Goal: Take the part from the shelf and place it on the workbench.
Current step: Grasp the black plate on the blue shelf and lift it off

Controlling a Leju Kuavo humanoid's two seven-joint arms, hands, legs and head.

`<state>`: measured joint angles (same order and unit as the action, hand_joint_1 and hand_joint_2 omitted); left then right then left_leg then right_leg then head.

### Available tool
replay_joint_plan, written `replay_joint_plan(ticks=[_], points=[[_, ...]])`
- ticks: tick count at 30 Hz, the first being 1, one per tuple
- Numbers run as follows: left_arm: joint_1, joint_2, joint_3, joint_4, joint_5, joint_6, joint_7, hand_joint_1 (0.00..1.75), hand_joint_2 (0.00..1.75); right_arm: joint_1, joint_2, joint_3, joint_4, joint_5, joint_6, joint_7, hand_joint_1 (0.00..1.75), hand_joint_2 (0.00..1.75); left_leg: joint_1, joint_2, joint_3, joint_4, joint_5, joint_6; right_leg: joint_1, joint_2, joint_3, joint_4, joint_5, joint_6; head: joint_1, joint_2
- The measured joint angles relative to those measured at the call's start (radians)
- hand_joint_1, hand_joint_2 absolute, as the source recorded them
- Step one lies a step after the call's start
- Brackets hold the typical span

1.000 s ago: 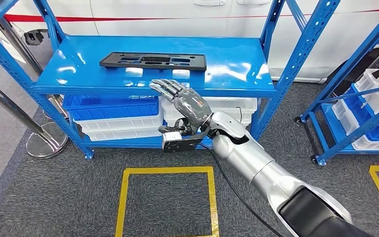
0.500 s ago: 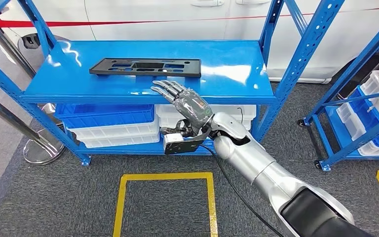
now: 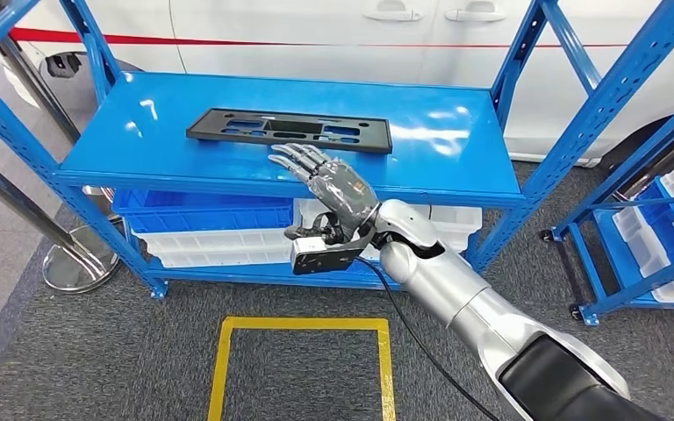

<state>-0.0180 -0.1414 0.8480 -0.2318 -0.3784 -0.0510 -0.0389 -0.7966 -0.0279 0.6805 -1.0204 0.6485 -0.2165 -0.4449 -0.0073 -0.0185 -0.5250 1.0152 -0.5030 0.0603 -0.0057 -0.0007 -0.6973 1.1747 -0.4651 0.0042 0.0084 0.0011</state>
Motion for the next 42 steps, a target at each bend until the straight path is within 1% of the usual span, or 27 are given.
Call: replay_joint_plan(ticks=[1,2,4,7,8,9,11,12,13,14,16,17,18,20,22,23,25,27,28,29,30,32,33,34,37,39,42], points=[[0.000,-0.001,0.000,0.002,-0.002,-0.001,0.000,0.00,0.00,0.000,-0.001,0.000,0.000,0.000,0.001,0.000,0.00,0.00,-0.002,-0.001,0.011,-0.001,-0.008,-0.002,0.006,0.001,0.013,-0.053,0.035,-0.010,0.000,0.000],[-0.001,-0.003,0.000,0.003,-0.004,-0.001,0.000,0.00,0.00,-0.001,-0.002,0.000,0.000,0.000,0.004,0.000,0.00,0.00,-0.002,-0.002,0.017,-0.002,-0.016,-0.005,0.012,0.002,0.024,-0.099,0.053,-0.021,0.001,0.000],[-0.004,-0.005,0.000,0.006,-0.008,-0.002,0.000,0.00,0.00,-0.002,-0.004,0.001,-0.001,-0.001,0.009,-0.002,0.00,0.00,-0.001,-0.003,0.026,-0.004,-0.021,-0.015,0.020,0.004,0.034,-0.131,0.050,-0.032,0.003,0.000],[-0.007,-0.002,0.000,0.008,-0.010,-0.003,-0.001,0.00,0.00,-0.005,-0.004,0.001,-0.003,0.000,0.011,-0.003,0.00,0.00,-0.002,0.000,0.030,0.029,-0.022,-0.029,0.009,0.004,0.077,-0.171,0.052,-0.040,0.004,0.000],[-0.007,0.000,0.000,0.008,-0.010,-0.003,-0.001,0.00,0.00,-0.006,-0.004,0.001,-0.003,0.000,0.011,-0.003,0.00,0.00,0.000,0.002,0.013,0.064,-0.030,-0.033,0.003,0.004,0.093,-0.180,0.050,-0.042,0.004,0.000],[-0.008,0.000,0.000,0.009,-0.010,-0.003,-0.001,0.00,0.00,-0.006,-0.004,0.002,-0.003,0.000,0.011,-0.003,0.00,0.00,0.005,0.004,-0.018,0.118,-0.047,-0.039,0.000,0.002,0.105,-0.186,0.046,-0.042,0.004,0.000],[-0.008,0.000,0.000,0.009,-0.010,-0.003,-0.001,0.00,0.00,-0.004,-0.004,0.004,-0.003,0.000,0.012,-0.003,0.00,0.00,0.016,0.007,-0.099,0.228,-0.092,-0.056,-0.006,0.001,0.121,-0.189,0.032,-0.036,0.004,0.000],[-0.007,0.000,0.000,0.009,-0.010,-0.003,-0.001,0.00,0.00,-0.003,-0.004,0.005,-0.003,0.000,0.012,-0.003,0.00,0.00,0.022,0.009,-0.131,0.258,-0.106,-0.064,-0.010,0.001,0.130,-0.188,0.023,-0.031,0.004,0.000],[-0.006,0.000,0.000,0.009,-0.010,-0.003,-0.001,0.00,0.00,-0.001,-0.004,0.005,-0.003,0.000,0.012,-0.003,0.00,0.00,0.028,0.011,-0.147,0.253,-0.097,-0.071,-0.015,0.001,0.140,-0.186,0.013,-0.025,0.004,0.000],[-0.004,0.000,0.000,0.009,-0.010,-0.003,-0.001,0.00,0.00,0.000,-0.003,0.006,-0.003,0.000,0.012,-0.003,0.00,0.00,0.033,0.012,-0.148,0.217,-0.065,-0.078,-0.021,0.001,0.151,-0.183,0.001,-0.018,0.004,0.000],[-0.002,0.000,0.000,0.010,-0.010,-0.002,-0.001,0.00,0.00,0.000,-0.003,0.007,-0.002,0.000,0.012,-0.003,0.00,0.00,0.043,0.016,-0.128,0.098,0.034,-0.093,-0.031,0.001,0.172,-0.174,-0.023,0.000,0.003,0.000],[-0.002,0.000,0.000,0.011,-0.010,-0.002,-0.001,0.00,0.00,0.000,-0.003,0.007,-0.002,0.000,0.012,-0.003,0.00,0.00,0.043,0.017,-0.120,0.052,0.062,-0.092,-0.033,0.002,0.177,-0.169,-0.033,0.009,0.003,0.000],[-0.003,0.000,0.000,0.012,-0.010,-0.003,-0.001,0.00,0.00,0.000,-0.003,0.007,-0.002,0.000,0.012,-0.003,0.00,0.00,0.042,0.018,-0.118,0.028,0.078,-0.085,-0.031,0.001,0.178,-0.166,-0.042,0.018,0.003,0.000],[-0.005,0.000,0.000,0.013,-0.011,-0.003,-0.001,0.00,0.00,-0.001,-0.003,0.008,-0.002,0.000,0.013,-0.003,0.00,0.00,0.037,0.016,-0.119,0.025,0.069,-0.058,-0.030,0.001,0.179,-0.164,-0.050,0.031,0.003,0.000],[-0.004,0.000,0.000,0.013,-0.012,-0.003,-0.001,0.00,0.00,-0.001,-0.003,0.008,-0.003,0.000,0.014,-0.003,0.00,0.00,0.036,0.013,-0.108,0.025,0.066,-0.040,-0.032,0.000,0.180,-0.150,-0.058,0.038,0.003,0.000],[-0.003,0.000,0.000,0.013,-0.013,-0.002,-0.001,0.00,0.00,-0.002,-0.003,0.008,-0.003,0.000,0.014,-0.003,0.00,0.00,0.035,0.012,-0.099,0.022,0.063,-0.033,-0.033,0.000,0.165,-0.119,-0.067,0.039,0.003,0.000],[-0.003,0.000,0.000,0.013,-0.015,-0.002,-0.001,0.00,0.00,-0.003,-0.003,0.009,-0.003,0.000,0.016,-0.003,0.00,0.00,0.030,0.011,-0.084,0.019,0.053,-0.022,-0.030,0.000,0.094,-0.001,-0.102,0.038,0.003,0.000],[-0.005,0.000,0.000,0.013,-0.020,-0.003,0.000,0.00,0.00,-0.001,-0.003,0.011,-0.002,0.000,0.017,-0.003,0.00,0.00,0.020,0.008,-0.070,0.019,0.039,-0.012,-0.019,0.000,0.009,0.106,-0.134,0.031,0.003,0.000],[-0.005,0.000,0.000,0.013,-0.022,-0.004,-0.001,0.00,0.00,0.001,-0.003,0.012,-0.002,0.000,0.017,-0.002,0.00,0.00,0.014,0.006,-0.060,0.018,0.030,-0.008,-0.012,0.000,-0.017,0.120,-0.130,0.022,0.003,0.000],[-0.005,0.000,0.000,0.013,-0.024,-0.004,-0.001,0.00,0.00,0.001,-0.004,0.012,-0.002,0.000,0.016,-0.002,0.00,0.00,0.006,0.004,-0.047,0.018,0.021,-0.005,-0.004,0.001,-0.025,0.098,-0.104,0.009,0.003,0.000],[-0.004,-0.001,0.000,0.013,-0.027,-0.005,-0.001,0.00,0.00,0.001,-0.004,0.013,-0.001,0.001,0.016,-0.002,0.00,0.00,-0.002,0.002,-0.033,0.017,0.011,-0.003,0.007,0.001,-0.019,0.049,-0.059,-0.010,0.003,0.000],[-0.002,-0.008,0.000,0.015,-0.030,-0.006,-0.002,0.00,0.00,-0.001,-0.004,0.013,-0.001,0.002,0.016,-0.001,0.00,0.00,-0.012,-0.001,-0.010,0.014,-0.007,0.000,0.033,0.002,0.007,-0.067,0.033,-0.057,0.001,0.000],[-0.002,-0.011,0.000,0.016,-0.031,-0.007,-0.003,0.00,0.00,-0.002,-0.004,0.013,-0.001,0.003,0.016,0.000,0.00,0.00,-0.011,-0.001,-0.004,0.009,-0.013,-0.001,0.043,0.003,0.018,-0.108,0.058,-0.074,-0.001,0.000],[-0.004,-0.015,0.000,0.017,-0.031,-0.007,-0.004,0.00,0.00,-0.002,-0.004,0.013,0.000,0.003,0.016,0.000,0.00,0.44,-0.009,-0.001,0.001,0.006,-0.014,-0.004,0.049,0.004,0.026,-0.134,0.066,-0.086,-0.004,0.000],[-0.008,-0.015,0.000,0.017,-0.032,-0.007,-0.004,0.00,0.00,-0.004,-0.004,0.013,0.000,0.003,0.016,0.001,0.00,1.75,-0.006,0.003,0.022,0.005,-0.009,-0.018,0.045,0.004,0.074,-0.188,0.067,-0.097,-0.005,0.000],[-0.008,-0.014,0.000,0.017,-0.033,-0.005,-0.004,0.00,0.00,-0.008,-0.004,0.013,0.000,0.003,0.016,0.002,0.00,1.75,-0.005,0.006,-0.001,0.060,-0.026,-0.029,0.032,0.001,0.115,-0.216,0.066,-0.094,-0.005,0.000],[-0.009,-0.013,0.000,0.017,-0.034,-0.001,-0.004,0.00,0.00,-0.010,-0.004,0.014,0.005,0.004,0.016,0.004,0.00,1.75,0.017,0.009,-0.105,0.194,-0.078,-0.060,0.017,-0.001,0.139,-0.222,0.049,-0.074,-0.005,0.000]])
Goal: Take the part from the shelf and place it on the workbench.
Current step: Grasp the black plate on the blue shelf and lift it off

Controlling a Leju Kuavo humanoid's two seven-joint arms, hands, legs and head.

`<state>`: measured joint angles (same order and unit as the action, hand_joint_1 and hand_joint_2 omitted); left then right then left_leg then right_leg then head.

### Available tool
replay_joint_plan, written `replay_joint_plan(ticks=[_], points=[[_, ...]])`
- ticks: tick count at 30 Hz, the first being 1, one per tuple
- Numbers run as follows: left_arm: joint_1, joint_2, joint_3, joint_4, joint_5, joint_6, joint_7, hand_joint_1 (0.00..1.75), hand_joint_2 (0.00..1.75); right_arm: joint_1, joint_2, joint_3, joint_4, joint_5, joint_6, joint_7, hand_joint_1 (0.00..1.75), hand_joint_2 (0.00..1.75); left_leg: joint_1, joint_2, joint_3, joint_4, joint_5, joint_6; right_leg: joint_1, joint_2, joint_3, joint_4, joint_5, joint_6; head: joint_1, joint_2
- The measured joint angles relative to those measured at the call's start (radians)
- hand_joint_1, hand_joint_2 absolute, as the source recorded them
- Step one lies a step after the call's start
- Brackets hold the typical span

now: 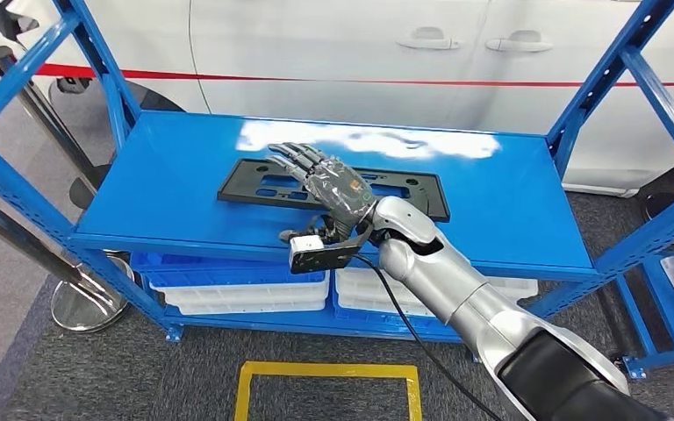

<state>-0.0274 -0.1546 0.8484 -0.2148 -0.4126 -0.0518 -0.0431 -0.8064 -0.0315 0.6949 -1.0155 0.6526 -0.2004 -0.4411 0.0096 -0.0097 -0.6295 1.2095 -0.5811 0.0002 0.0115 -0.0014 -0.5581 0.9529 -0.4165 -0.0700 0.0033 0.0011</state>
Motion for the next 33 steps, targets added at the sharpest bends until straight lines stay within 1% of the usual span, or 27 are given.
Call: replay_joint_plan(ticks=[1,2,4,5,6,7,8,9,10,12,14,17,20,28,29,30,33], points=[[0.001,0.000,0.000,0.000,-0.001,0.002,0.000,0.00,0.00,0.002,0.000,0.001,0.003,0.000,0.000,0.000,0.00,1.75,0.009,0.001,-0.024,0.013,0.000,-0.012,-0.007,0.000,0.005,0.003,-0.009,0.011,0.000,0.000],[0.002,0.001,0.000,0.000,-0.002,0.003,0.000,0.00,0.00,0.004,0.000,0.002,0.007,0.000,-0.001,0.000,0.00,1.75,0.017,0.003,-0.032,-0.005,0.022,-0.024,-0.016,0.001,0.010,0.010,-0.019,0.023,0.000,0.000],[0.004,0.002,0.000,0.000,-0.003,0.006,0.000,0.00,0.00,0.006,0.000,0.002,0.012,0.000,-0.001,0.000,0.00,1.75,0.032,0.004,-0.017,-0.099,0.110,-0.051,-0.035,0.003,0.016,0.032,-0.045,0.049,0.000,0.000],[0.005,0.000,0.000,0.001,-0.004,0.008,0.000,0.00,0.00,0.007,0.000,0.002,0.015,-0.001,-0.001,0.001,0.00,1.75,0.035,0.004,-0.011,-0.140,0.132,-0.059,-0.042,0.004,0.015,0.047,-0.056,0.061,0.000,0.000],[0.004,0.000,0.000,0.001,-0.005,0.009,0.000,0.00,0.00,0.007,-0.001,0.002,0.018,-0.001,-0.002,0.002,0.00,1.75,0.035,0.005,-0.008,-0.160,0.143,-0.055,-0.044,0.005,0.009,0.061,-0.066,0.072,-0.001,0.000],[0.003,-0.001,0.000,0.002,-0.006,0.010,0.000,0.00,0.00,0.009,-0.001,0.003,0.020,-0.001,-0.002,0.002,0.00,1.75,0.032,0.004,-0.012,-0.158,0.136,-0.043,-0.042,0.005,0.003,0.072,-0.074,0.081,0.000,0.000],[0.003,-0.001,0.000,0.002,-0.006,0.010,0.000,0.00,0.00,0.011,-0.001,0.002,0.023,-0.002,-0.002,0.003,0.00,1.75,0.030,0.004,-0.016,-0.154,0.132,-0.026,-0.040,0.005,-0.002,0.078,-0.078,0.086,0.000,0.000],[0.003,0.000,0.000,0.002,-0.007,0.011,0.000,0.00,0.00,0.012,-0.002,0.002,0.025,-0.003,-0.002,0.003,0.00,1.75,0.031,0.004,-0.017,-0.148,0.138,-0.012,-0.038,0.004,-0.004,0.079,-0.082,0.086,0.000,0.000],[0.004,0.000,0.000,0.002,-0.007,0.012,0.000,0.00,0.00,0.013,-0.002,0.002,0.027,-0.003,-0.002,0.005,0.00,1.75,0.031,0.002,-0.019,-0.147,0.140,-0.007,-0.038,0.004,-0.002,0.077,-0.086,0.081,0.001,0.000],[0.005,-0.001,0.001,0.002,-0.008,0.011,0.000,0.00,0.00,0.011,-0.003,0.002,0.032,0.001,-0.003,0.010,0.00,1.75,0.032,0.001,-0.019,-0.149,0.140,-0.006,-0.037,0.004,0.003,0.068,-0.087,0.068,0.001,0.000],[0.005,-0.002,0.001,0.002,-0.010,0.010,0.000,0.00,0.00,0.010,-0.003,0.002,0.039,0.020,-0.009,0.024,0.00,1.75,0.032,0.000,-0.019,-0.149,0.139,-0.003,-0.037,0.004,0.008,0.062,-0.085,0.063,0.001,0.000],[0.004,-0.003,0.004,0.002,-0.014,0.008,-0.002,0.00,0.00,0.008,-0.004,0.003,0.062,0.057,-0.033,0.050,0.00,1.75,0.031,-0.002,-0.019,-0.150,0.135,0.002,-0.036,0.003,0.012,0.057,-0.082,0.060,0.001,0.000],[0.003,-0.002,0.005,0.002,-0.017,0.006,-0.003,0.00,0.00,0.006,-0.003,0.004,0.089,0.070,-0.048,0.057,0.00,1.75,0.028,-0.003,-0.018,-0.149,0.134,0.006,-0.036,0.002,0.013,0.055,-0.081,0.060,0.001,0.000],[0.002,-0.002,0.006,0.002,-0.018,0.005,-0.003,0.00,0.00,0.004,-0.002,0.004,0.111,0.072,-0.058,0.060,0.00,1.75,0.027,-0.003,-0.018,-0.149,0.133,0.010,-0.037,0.001,0.013,0.055,-0.081,0.061,0.001,0.000],[0.002,-0.002,0.006,0.002,-0.019,0.004,-0.004,0.00,0.00,0.003,-0.001,0.004,0.121,0.073,-0.063,0.062,0.00,1.75,0.026,-0.003,-0.018,-0.149,0.133,0.011,-0.037,0.001,0.013,0.055,-0.080,0.062,0.001,0.000],[0.002,-0.002,0.008,0.002,-0.020,0.003,-0.004,0.00,0.00,0.001,0.001,0.004,0.139,0.077,-0.072,0.067,0.00,1.75,0.026,-0.003,-0.017,-0.149,0.134,0.011,-0.037,0.001,0.012,0.055,-0.080,0.068,0.001,0.000],[-0.001,-0.002,0.020,0.002,-0.028,0.003,-0.005,0.00,0.00,-0.025,0.025,0.004,0.249,0.126,-0.133,0.106,0.00,1.75,0.026,-0.001,-0.016,-0.149,0.136,0.011,-0.037,0.001,0.011,0.057,-0.079,0.106,0.001,0.000]])
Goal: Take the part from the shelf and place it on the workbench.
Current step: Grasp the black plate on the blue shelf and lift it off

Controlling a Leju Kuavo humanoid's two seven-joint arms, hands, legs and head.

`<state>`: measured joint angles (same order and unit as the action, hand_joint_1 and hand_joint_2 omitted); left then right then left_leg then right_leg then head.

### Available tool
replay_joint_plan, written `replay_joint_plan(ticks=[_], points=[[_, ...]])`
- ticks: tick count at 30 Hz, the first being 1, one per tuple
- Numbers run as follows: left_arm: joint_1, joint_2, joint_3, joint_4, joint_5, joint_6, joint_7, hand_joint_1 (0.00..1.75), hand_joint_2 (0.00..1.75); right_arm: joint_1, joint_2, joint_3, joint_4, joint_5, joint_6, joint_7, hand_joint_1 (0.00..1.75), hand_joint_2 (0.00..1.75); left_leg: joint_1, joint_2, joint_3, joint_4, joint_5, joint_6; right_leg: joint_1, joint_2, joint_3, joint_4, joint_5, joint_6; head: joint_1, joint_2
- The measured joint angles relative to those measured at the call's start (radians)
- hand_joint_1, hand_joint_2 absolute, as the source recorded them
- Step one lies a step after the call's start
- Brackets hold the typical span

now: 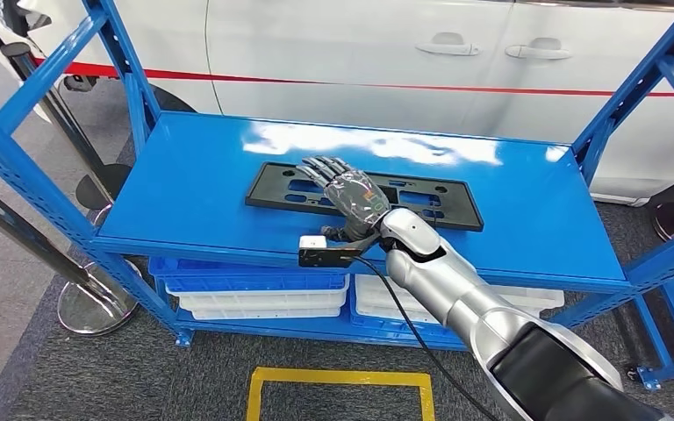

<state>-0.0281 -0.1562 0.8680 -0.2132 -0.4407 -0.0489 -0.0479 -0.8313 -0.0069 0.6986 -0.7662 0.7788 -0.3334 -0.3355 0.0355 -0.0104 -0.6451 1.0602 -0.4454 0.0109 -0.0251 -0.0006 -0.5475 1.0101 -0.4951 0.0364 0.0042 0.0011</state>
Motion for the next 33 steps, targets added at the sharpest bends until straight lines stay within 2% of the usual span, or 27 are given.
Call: replay_joint_plan(ticks=[1,2,14,25,33], points=[[-0.001,0.000,0.003,0.000,-0.004,0.000,0.000,0.00,0.00,-0.010,0.011,0.000,0.038,0.018,-0.021,0.012,0.00,1.75,0.000,0.001,0.001,0.000,0.001,-0.001,0.001,0.000,-0.001,0.002,0.000,0.007,0.000,0.000],[-0.001,0.000,0.003,0.000,-0.006,0.000,0.000,0.00,0.00,-0.016,0.019,0.000,0.065,0.029,-0.034,0.020,0.00,1.75,0.000,0.001,0.002,-0.001,0.002,-0.002,0.002,0.000,-0.002,0.004,0.000,0.007,0.000,0.000],[-0.005,0.001,0.004,0.000,-0.018,-0.004,-0.002,0.00,0.00,-0.026,0.090,0.007,0.201,0.076,-0.061,0.045,0.00,1.75,0.001,0.001,0.005,-0.009,0.008,-0.012,0.002,0.000,-0.009,0.014,-0.003,0.004,0.000,0.000],[-0.006,0.002,0.004,0.000,-0.020,-0.004,-0.006,0.00,0.00,-0.029,0.120,0.013,0.255,0.094,-0.064,0.062,0.00,1.75,0.002,0.001,0.005,-0.010,0.009,-0.013,0.003,0.001,-0.010,0.016,-0.004,0.001,0.000,0.000],[-0.007,0.004,0.004,0.000,-0.032,-0.011,-0.012,0.00,0.00,-0.063,0.147,0.017,0.299,0.131,-0.115,0.125,0.00,1.75,0.002,0.001,0.006,-0.010,0.009,-0.013,0.003,0.001,-0.010,0.016,-0.004,0.001,0.000,0.000]])
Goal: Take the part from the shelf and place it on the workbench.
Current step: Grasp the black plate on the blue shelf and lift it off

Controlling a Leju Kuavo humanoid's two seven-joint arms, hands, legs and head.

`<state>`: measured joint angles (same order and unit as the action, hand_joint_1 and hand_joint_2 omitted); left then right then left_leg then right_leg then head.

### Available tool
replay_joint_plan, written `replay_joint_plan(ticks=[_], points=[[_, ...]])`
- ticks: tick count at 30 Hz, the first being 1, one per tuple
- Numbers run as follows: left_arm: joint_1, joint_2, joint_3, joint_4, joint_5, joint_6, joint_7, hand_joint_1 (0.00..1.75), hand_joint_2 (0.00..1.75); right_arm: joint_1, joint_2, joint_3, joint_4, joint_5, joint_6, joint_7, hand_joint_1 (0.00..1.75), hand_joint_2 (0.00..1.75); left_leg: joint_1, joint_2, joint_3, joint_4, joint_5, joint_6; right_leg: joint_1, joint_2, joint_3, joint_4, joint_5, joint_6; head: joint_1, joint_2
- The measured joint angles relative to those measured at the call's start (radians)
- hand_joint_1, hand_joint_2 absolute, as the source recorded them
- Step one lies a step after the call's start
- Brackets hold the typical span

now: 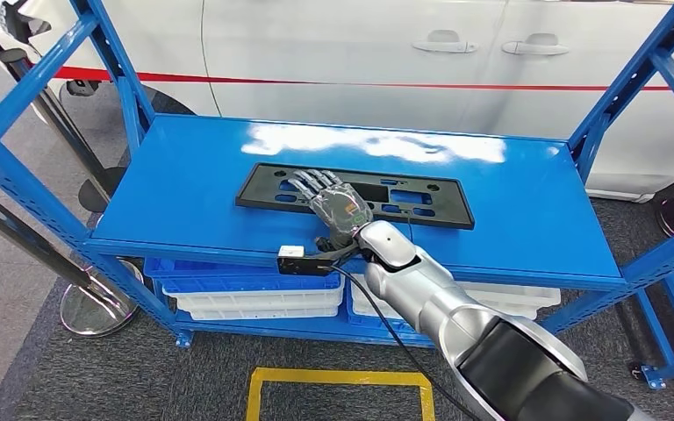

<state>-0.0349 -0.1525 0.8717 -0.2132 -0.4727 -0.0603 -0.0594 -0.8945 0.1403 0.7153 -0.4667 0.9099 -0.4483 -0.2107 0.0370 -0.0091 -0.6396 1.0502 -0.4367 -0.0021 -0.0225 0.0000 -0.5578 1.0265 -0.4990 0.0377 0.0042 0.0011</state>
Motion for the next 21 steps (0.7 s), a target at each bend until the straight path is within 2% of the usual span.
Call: replay_joint_plan(ticks=[7,17,18,21], points=[[0.000,0.002,0.000,0.000,-0.002,0.000,-0.006,0.00,0.00,-0.034,-0.001,-0.001,0.041,0.012,-0.025,0.065,0.00,1.75,0.000,0.000,0.000,0.000,0.000,0.000,0.000,0.000,0.000,0.000,0.000,0.000,0.000,0.000],[0.000,0.002,0.000,0.000,-0.003,0.005,-0.006,0.00,0.00,-0.043,-0.026,-0.014,0.079,0.030,-0.028,0.094,0.02,1.75,0.000,0.000,0.000,0.000,0.000,0.000,0.000,0.000,0.000,0.000,0.000,0.000,0.000,0.000],[0.000,0.002,0.000,0.000,-0.003,0.005,-0.006,0.00,0.00,-0.043,-0.027,-0.014,0.082,0.031,-0.027,0.095,0.38,1.75,0.000,0.000,0.001,0.000,0.000,0.000,0.000,0.000,0.000,0.000,0.000,0.000,0.000,0.000],[0.000,0.002,0.001,0.000,-0.002,0.005,-0.006,0.00,0.00,-0.043,-0.029,-0.014,0.090,0.033,-0.014,0.099,1.61,1.75,0.000,0.000,0.001,0.000,0.000,0.000,0.000,0.000,0.000,0.000,0.000,0.000,0.000,0.000]])
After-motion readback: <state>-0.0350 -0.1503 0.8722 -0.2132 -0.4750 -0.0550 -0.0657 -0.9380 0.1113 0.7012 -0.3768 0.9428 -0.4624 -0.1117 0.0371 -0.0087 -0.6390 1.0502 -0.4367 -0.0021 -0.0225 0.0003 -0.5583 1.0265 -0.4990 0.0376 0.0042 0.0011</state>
